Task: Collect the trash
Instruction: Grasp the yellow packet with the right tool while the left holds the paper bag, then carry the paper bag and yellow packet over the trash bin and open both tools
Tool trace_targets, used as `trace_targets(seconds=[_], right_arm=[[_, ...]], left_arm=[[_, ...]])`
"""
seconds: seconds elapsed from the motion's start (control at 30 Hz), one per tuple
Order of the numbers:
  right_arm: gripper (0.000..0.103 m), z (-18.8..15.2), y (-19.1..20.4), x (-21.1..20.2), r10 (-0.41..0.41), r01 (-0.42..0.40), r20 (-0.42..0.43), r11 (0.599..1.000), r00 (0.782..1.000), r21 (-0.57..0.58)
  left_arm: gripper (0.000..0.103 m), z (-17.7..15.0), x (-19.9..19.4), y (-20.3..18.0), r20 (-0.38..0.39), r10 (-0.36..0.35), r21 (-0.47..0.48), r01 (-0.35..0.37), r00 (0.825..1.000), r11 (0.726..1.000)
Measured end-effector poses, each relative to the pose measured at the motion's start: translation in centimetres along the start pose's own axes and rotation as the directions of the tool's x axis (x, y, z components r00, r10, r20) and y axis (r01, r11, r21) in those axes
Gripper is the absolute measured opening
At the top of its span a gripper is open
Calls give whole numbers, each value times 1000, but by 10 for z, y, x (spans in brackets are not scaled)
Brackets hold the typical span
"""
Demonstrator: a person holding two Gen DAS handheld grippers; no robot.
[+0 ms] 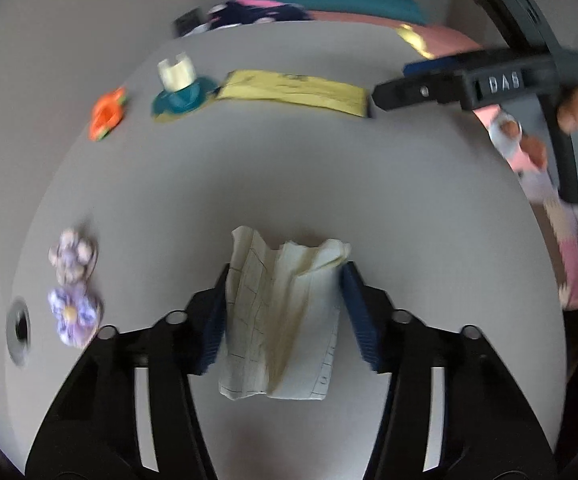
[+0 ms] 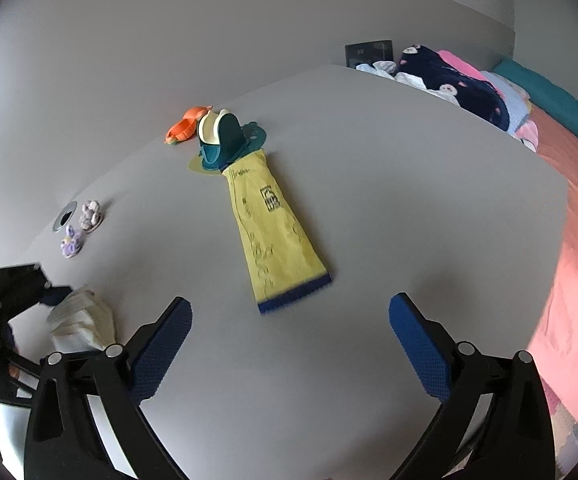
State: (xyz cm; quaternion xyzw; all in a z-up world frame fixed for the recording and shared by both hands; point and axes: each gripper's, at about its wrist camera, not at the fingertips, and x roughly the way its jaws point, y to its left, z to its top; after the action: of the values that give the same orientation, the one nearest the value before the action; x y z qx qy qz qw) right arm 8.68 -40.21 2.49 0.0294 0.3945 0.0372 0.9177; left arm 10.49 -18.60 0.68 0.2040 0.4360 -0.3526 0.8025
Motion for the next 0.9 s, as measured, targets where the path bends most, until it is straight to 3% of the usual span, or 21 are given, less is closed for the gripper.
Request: trace_targets(seconds=[0.07,0.17,0.23,0.3,0.7,0.77,0.8,0.9], right_arm=[[94,6,4,8,-15,14,-5,1000,1000,-19],[77,16,13,25,-55,53,-21,997,998,-54],[63,22,18,35,-87,85,-31,994,996,-67],[56,28,21,44,-118,116,-35,990,992,-76],[48,45,23,59,-117,111,-68,990,991,-88],[39,43,25,56,-124,117,-88,990,988,-84],[28,42,26,54,-124,119,-92,991,988,-66],[23,33,27,47,-129,125,-75,991,989,-50]], left_arm=[[44,-1,-1,3,-6,46,-74,-46,999,996],[39,-4,-3,4,-11,105,-164,-106,994,981],[37,-7,-4,3,-3,124,-190,-122,992,974],[36,-9,-5,3,10,130,-206,-125,991,971],[37,-16,-11,-10,13,152,-230,-145,988,962],[37,-16,-11,-10,14,155,-246,-147,988,958],[37,-16,-10,-10,16,162,-250,-152,987,956],[35,-16,-11,-13,25,198,-272,-184,980,945]])
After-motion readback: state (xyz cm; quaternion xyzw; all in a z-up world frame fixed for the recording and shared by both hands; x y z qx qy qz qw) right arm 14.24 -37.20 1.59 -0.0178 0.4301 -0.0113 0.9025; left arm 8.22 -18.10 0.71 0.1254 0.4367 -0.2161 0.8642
